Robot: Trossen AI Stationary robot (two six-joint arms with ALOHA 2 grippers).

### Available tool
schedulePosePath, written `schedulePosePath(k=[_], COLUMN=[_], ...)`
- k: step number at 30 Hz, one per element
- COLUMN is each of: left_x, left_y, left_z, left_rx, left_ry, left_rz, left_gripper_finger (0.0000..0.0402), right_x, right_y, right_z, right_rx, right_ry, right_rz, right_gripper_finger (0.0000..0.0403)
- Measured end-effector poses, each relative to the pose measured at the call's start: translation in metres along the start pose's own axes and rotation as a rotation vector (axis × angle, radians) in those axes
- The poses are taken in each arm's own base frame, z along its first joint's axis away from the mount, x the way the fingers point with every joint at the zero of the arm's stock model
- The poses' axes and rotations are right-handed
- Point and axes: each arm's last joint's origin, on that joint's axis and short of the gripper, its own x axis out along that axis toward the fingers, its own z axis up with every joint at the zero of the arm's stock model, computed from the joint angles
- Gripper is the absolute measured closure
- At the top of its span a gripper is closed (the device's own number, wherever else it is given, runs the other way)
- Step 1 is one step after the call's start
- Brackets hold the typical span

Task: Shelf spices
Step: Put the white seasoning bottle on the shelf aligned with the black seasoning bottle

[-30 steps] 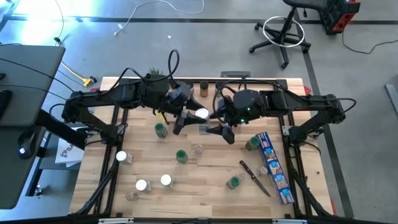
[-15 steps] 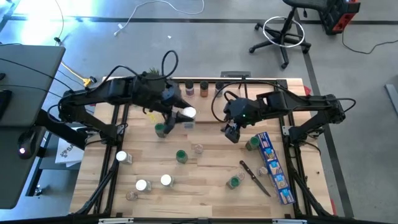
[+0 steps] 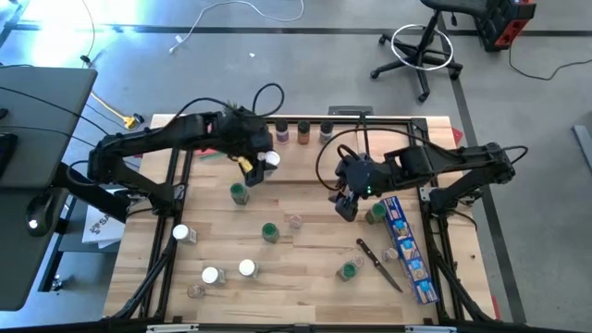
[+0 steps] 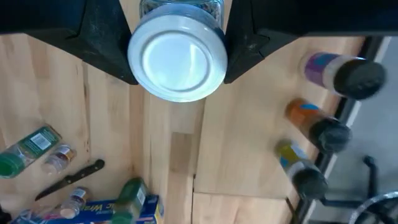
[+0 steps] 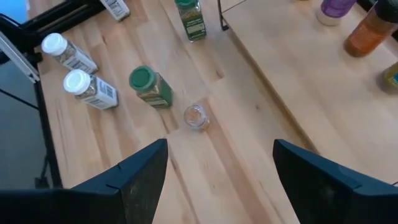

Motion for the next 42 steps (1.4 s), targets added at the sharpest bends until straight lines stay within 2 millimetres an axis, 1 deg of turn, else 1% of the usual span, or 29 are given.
schedulePosePath(k=[3, 7, 12, 18, 22, 26, 35, 42], left_x=[0.017, 0.035, 0.055, 0.072, 0.077, 0.079, 0.079, 0.087], left_y=[0.012, 0.029, 0.044, 0.056, 0.060, 0.061, 0.061, 0.063], left_z=[-0.011, -0.025, -0.046, -0.074, -0.085, -0.091, -0.091, -0.093], left_rx=[-0.001, 0.007, -0.008, -0.027, -0.040, -0.033, 0.044, 0.043], left_ry=[-0.021, -0.068, -0.126, -0.125, -0.125, -0.114, -0.117, -0.101], left_rz=[-0.009, 0.022, -0.027, -0.040, -0.053, -0.068, -0.072, -0.074], left_gripper_finger=[0.0201, 0.0201, 0.0201, 0.0197, 0.0196, 0.0194, 0.0191, 0.0190], right_x=[-0.001, -0.002, -0.003, -0.004, -0.004, -0.004, -0.004, -0.004], right_y=[0.004, 0.008, 0.011, 0.013, 0.013, 0.013, 0.015, 0.016], right_z=[-0.003, -0.006, -0.008, -0.009, -0.009, -0.009, -0.007, -0.005], right_rx=[0.023, 0.055, 0.113, 0.191, 0.238, 0.273, 0.331, 0.363], right_ry=[0.003, 0.007, 0.012, 0.014, 0.015, 0.016, -0.005, -0.020], right_rz=[0.009, 0.020, 0.029, 0.033, 0.034, 0.035, 0.061, 0.079], right_gripper_finger=[0.0118, 0.0118, 0.0118, 0.0118, 0.0118, 0.0118, 0.0118, 0.0118])
